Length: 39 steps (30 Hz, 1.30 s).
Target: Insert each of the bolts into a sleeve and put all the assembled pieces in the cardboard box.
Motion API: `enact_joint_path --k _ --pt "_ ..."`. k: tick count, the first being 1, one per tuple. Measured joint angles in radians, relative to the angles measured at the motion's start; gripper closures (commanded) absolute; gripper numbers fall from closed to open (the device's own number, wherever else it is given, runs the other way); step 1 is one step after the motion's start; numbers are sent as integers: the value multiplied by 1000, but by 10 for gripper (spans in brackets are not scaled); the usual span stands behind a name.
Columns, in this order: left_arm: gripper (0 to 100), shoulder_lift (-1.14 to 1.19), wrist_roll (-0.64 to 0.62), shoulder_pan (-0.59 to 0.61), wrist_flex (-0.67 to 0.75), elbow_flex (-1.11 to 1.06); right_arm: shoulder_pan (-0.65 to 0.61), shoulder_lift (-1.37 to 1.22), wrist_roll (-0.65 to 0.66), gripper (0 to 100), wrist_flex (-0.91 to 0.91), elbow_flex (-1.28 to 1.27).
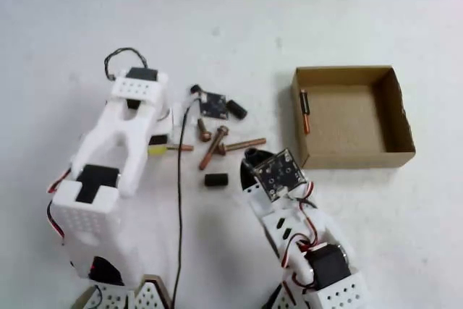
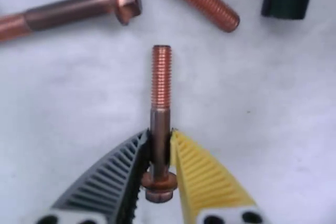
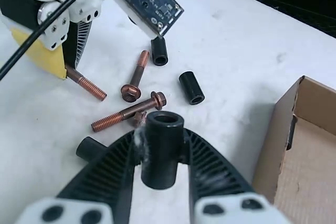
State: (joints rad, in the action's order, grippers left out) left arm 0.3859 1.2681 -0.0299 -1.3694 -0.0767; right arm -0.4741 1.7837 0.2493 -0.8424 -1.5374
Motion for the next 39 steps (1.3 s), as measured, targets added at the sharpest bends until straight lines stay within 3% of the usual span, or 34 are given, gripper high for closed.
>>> enact_joint_path --k 30,36,39 --pt "854 17 -2 0 -3 2 21 0 0 982 0 0" --pt "854 -120 -6 0 -48 2 20 0 0 982 0 0" --pt "854 -219 -89 0 -61 2 20 0 0 982 0 0"
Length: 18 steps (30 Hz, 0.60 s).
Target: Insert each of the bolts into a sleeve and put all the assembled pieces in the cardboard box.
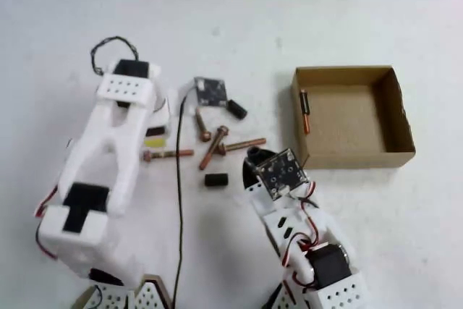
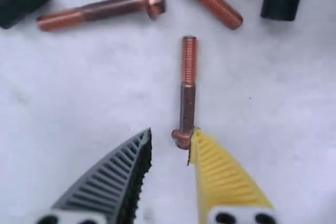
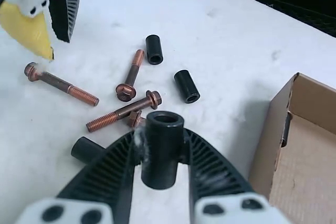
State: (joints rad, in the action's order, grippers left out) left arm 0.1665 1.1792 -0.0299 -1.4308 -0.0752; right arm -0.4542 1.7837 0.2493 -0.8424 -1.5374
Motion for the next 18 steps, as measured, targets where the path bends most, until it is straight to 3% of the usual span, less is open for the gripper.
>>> enact_joint_path --k 3,12,18 --pt "854 -83 -183 -5 -3 0 0 0 0 982 0 0" --pt "854 -184 -965 -5 -60 0 0 0 0 982 0 0" --pt "854 -184 -1208 -5 -123 -2 0 0 0 982 0 0"
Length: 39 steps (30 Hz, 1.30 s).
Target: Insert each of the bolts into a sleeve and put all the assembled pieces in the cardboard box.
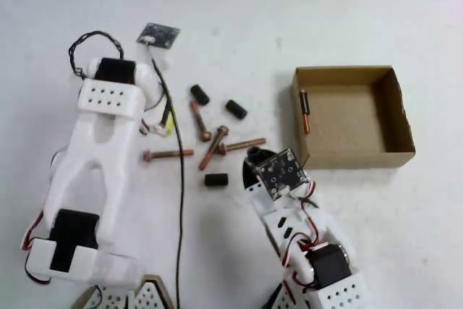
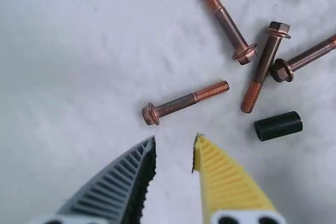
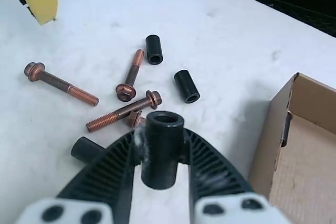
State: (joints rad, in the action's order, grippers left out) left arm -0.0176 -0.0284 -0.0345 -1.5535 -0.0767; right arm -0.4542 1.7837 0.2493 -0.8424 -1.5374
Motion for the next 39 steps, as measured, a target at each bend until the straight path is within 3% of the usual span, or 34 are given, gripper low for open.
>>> enact_joint_path --k 6,15,20,28,39 --pt "853 0 -203 0 0 -55 0 0 0 982 0 0" --pt "853 0 -288 -29 18 -186 0 0 0 982 0 0" --pt "850 0 -540 -28 94 -250 0 0 0 982 0 0" --pt "850 0 -944 -28 367 -430 0 0 0 982 0 0" --pt "853 0 -987 -28 634 -577 0 0 0 982 0 0"
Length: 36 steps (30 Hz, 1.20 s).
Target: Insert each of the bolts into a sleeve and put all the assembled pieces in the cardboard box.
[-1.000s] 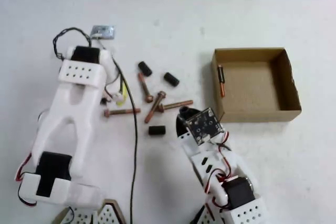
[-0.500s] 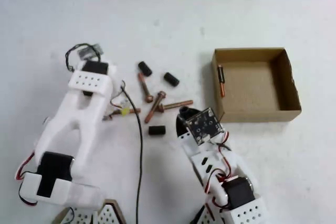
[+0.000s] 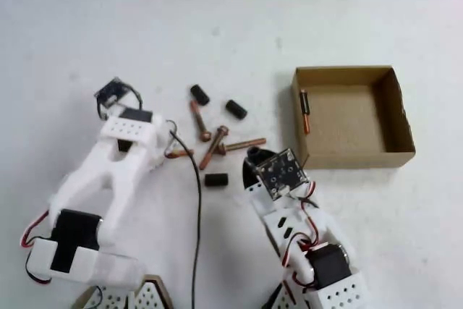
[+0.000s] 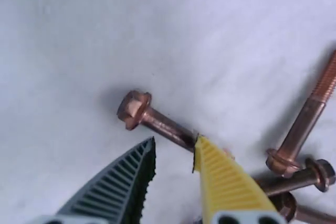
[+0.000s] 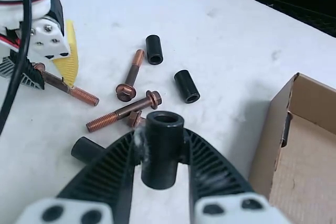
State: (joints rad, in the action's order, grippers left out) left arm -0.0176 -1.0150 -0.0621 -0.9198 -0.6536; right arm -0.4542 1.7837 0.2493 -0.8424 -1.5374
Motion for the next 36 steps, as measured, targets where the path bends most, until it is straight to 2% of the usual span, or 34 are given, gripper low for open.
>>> enact_joint_path --k 8,14,21,26,30,36 --pt "854 -3 -6 15 137 -75 0 0 0 982 0 0" --pt "854 -3 -5 21 146 -75 0 0 0 982 0 0" --pt "854 -2 -5 92 146 -92 0 0 0 982 0 0" --pt "985 -2 -5 95 146 -95 0 0 0 982 0 0" --pt "932 -2 35 95 146 -95 0 0 0 982 0 0" --pt "928 -2 49 95 146 -95 0 0 0 982 0 0"
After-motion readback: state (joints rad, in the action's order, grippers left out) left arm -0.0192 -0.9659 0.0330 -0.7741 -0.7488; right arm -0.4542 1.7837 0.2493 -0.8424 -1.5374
